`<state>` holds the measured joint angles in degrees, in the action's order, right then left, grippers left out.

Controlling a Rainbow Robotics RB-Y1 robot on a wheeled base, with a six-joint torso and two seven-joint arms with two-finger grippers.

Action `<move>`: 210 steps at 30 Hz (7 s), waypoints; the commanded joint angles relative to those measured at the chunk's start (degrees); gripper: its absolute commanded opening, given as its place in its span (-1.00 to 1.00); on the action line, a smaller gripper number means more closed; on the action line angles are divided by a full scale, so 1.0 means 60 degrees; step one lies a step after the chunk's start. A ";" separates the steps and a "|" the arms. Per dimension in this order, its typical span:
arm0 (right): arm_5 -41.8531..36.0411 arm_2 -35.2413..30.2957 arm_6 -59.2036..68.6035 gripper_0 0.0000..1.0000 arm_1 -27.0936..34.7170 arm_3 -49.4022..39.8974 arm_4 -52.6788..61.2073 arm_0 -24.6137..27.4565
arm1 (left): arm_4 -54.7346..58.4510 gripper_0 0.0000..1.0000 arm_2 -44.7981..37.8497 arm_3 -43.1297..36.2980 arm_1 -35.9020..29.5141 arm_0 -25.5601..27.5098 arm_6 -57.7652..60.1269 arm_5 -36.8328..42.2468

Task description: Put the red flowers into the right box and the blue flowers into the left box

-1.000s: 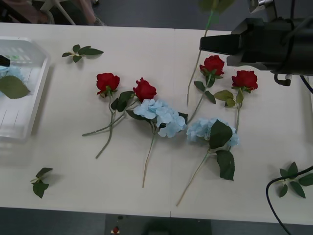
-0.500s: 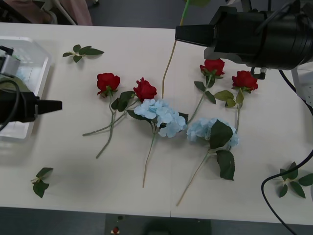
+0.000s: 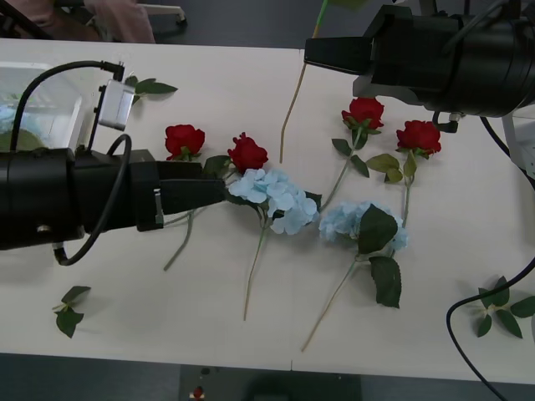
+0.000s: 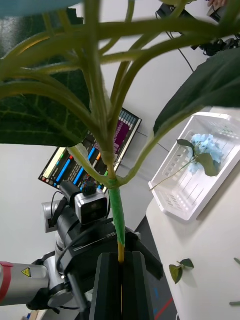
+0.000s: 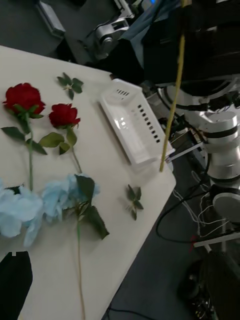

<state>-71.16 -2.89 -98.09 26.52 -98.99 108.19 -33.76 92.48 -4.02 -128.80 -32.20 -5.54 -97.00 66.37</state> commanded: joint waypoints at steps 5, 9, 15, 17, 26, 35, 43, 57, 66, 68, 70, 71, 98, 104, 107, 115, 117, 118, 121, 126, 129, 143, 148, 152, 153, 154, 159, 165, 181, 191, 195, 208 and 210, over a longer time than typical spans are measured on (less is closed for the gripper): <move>0.0039 -0.0060 0.0367 -1.00 -0.0173 -0.0127 0.0132 -0.0247 | -0.1000 1.00 0.1564 -0.0140 0.0606 -0.1685 0.0566 -0.1497; 0.0039 -0.0060 0.0367 -1.00 -0.0173 -0.0127 0.0132 -0.0247 | -0.1220 1.00 0.2267 0.0373 0.0664 -0.2198 0.0552 -0.2229; 0.0039 -0.0060 0.0367 -1.00 -0.0173 -0.0127 0.0132 -0.0247 | -0.1557 1.00 0.2897 0.0988 0.0620 -0.2754 0.0361 -0.2786; 0.0039 -0.0060 0.0367 -1.00 -0.0173 -0.0127 0.0132 -0.0247 | -0.1630 1.00 0.3102 0.1105 0.0620 -0.2901 0.0347 -0.2947; 0.0039 -0.0060 0.0367 -1.00 -0.0173 -0.0127 0.0132 -0.0247 | -0.1425 -1.00 0.3498 0.1574 0.0488 -0.3413 0.0332 -0.3211; 0.0039 -0.0060 0.0367 -1.00 -0.0173 -0.0127 0.0132 -0.0247 | -0.1440 -1.00 0.3513 0.1633 0.0444 -0.3457 0.0273 -0.3211; 0.0039 -0.0060 0.0367 0.07 -0.0173 -0.0127 0.0132 -0.0247 | -0.1440 -1.00 0.3513 0.1633 0.0327 -0.3472 0.0200 -0.3211; 0.0039 -0.0060 0.0367 1.00 -0.0173 -0.0127 0.0132 -0.0247 | -0.1117 -1.00 0.2267 0.1633 -0.0596 -0.3208 0.0215 -0.2625; 0.0010 -0.0104 0.0338 1.00 -0.0012 -0.0039 0.0044 -0.0012 | -0.0443 -1.00 -0.1585 0.2365 -0.1489 -0.1993 0.0215 0.0861; 0.0010 -0.0192 0.0397 1.00 0.0325 -0.0069 -0.0088 -0.0042 | -0.0531 -1.00 -0.2435 0.2717 -0.1606 -0.1729 0.0171 0.1521; -0.0122 -0.0265 0.0485 1.00 0.0604 -0.0069 -0.0513 -0.0056 | -0.0766 -1.00 -0.3314 0.3156 -0.1767 -0.1494 0.0112 0.2180; -0.0181 -0.0265 0.0529 1.00 0.0750 -0.0069 -0.0718 -0.0056 | -0.0956 -1.00 -0.3650 0.3376 -0.1826 -0.1421 0.0083 0.2443; -0.3638 -0.0514 0.6227 1.00 0.2904 0.0605 -0.8247 -0.0056 | -0.7182 -0.33 -0.4266 0.7712 -0.2764 -0.1187 -0.1089 0.2004; -0.3330 0.0145 0.5963 1.00 0.2889 0.1279 -0.9243 -0.0071 | -0.6786 0.41 -0.4266 0.8225 -0.2764 -0.1187 -0.1250 0.1521; -0.3037 0.0614 0.5861 1.00 0.2874 0.1470 -0.9639 -0.0071 | -0.6464 0.53 -0.4383 0.8225 -0.2764 -0.1187 -0.1309 0.1491; -0.2144 0.0980 0.5509 1.00 0.2142 0.2466 -1.0781 -0.0056 | -0.3695 0.69 -0.4778 0.8107 -0.3247 -0.1187 -0.1514 0.1901; -0.1895 0.1009 0.5392 1.00 0.1951 0.2715 -1.1118 -0.0056 | -0.3358 0.70 -0.4793 0.8034 -0.3496 -0.1187 -0.1499 0.2121; -0.1719 0.1024 0.5333 1.00 0.1878 0.2832 -1.1250 -0.0071 | -0.3300 0.70 -0.4793 0.8020 -0.3584 -0.1187 -0.1484 0.2180; -0.1118 0.1141 0.5157 1.00 0.1673 0.3227 -1.1660 -0.0071 | -0.3153 0.71 -0.4793 0.8020 -0.3686 -0.1187 -0.1484 0.2224; -0.0254 0.1273 0.4908 1.00 0.1351 0.3901 -1.2070 -0.0203 | -0.2201 0.92 -0.4485 0.7902 -0.3877 -0.1524 -0.1338 0.2268; 0.0185 0.1346 0.4762 1.00 0.1204 0.4414 -1.2144 -0.0349 | -0.2201 1.00 -0.3973 0.7404 -0.3950 -0.2080 -0.0459 0.2399; 0.1533 0.2152 0.4616 1.00 0.0867 0.5542 -1.2686 -0.0628 | -0.4823 1.00 -0.0633 0.4724 -0.2163 -0.2329 0.1079 0.0466; 0.1548 0.2167 0.4616 1.00 0.0765 0.5527 -1.2876 -0.0628 | -0.5732 1.00 0.0568 0.4299 -0.1899 -0.2754 0.1021 0.0231; 0.1548 0.2167 0.4616 1.00 0.0677 0.5527 -1.3052 -0.0628 | -0.6156 1.00 0.1491 0.4152 -0.1899 -0.3208 0.1152 0.0231; 0.1548 0.2152 0.4616 1.00 0.0648 0.5542 -1.3140 -0.0628 | -0.6186 1.00 0.1623 0.4152 -0.1885 -0.3238 0.1226 0.0231; 0.1548 0.2167 0.4616 1.00 0.0633 0.5527 -1.3198 -0.0628 | -0.6215 1.00 0.1638 0.4167 -0.1855 -0.3238 0.1270 0.0231; 0.1548 0.2167 0.4616 1.00 0.0545 0.5542 -1.3330 -0.0628 | -0.6200 1.00 0.1682 0.4826 -0.1548 -0.3384 0.1372 0.0231; 0.1548 0.2196 0.4601 0.67 0.0472 0.5688 -1.3315 -0.0628 | -0.6025 1.00 0.2077 0.5969 -0.0874 -0.4043 0.1592 0.0217; 0.1943 0.2562 0.4616 -0.12 0.0428 0.5952 -1.3403 -0.0628 | -0.7577 1.00 0.3029 0.7038 0.0210 -0.4732 0.3818 0.0217; 0.1929 0.2562 0.4528 -1.00 0.0516 0.5996 -1.3345 -0.0642 | -0.8105 1.00 0.3527 0.7639 0.0210 -0.4864 0.4917 0.0202; 0.1650 0.2562 0.4484 -1.00 0.0750 0.5893 -1.3198 -0.0833 | -0.8471 1.00 0.3542 0.7902 0.0269 -0.4981 0.4990 0.0217; -0.0708 0.1859 0.4176 -1.00 0.2259 0.3608 -1.2231 -0.0935 | -0.8588 1.00 0.3820 0.9045 0.0401 -0.5757 0.5049 0.0144; -0.1118 0.1537 0.4030 -1.00 0.2640 0.3330 -1.2041 -0.0935 | -0.8617 1.00 0.3820 0.9162 0.0401 -0.5830 0.5049 0.0144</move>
<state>-76.32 9.17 -70.87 38.76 -76.21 35.06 -37.99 41.05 18.99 -73.90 -30.21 -38.49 -68.55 67.50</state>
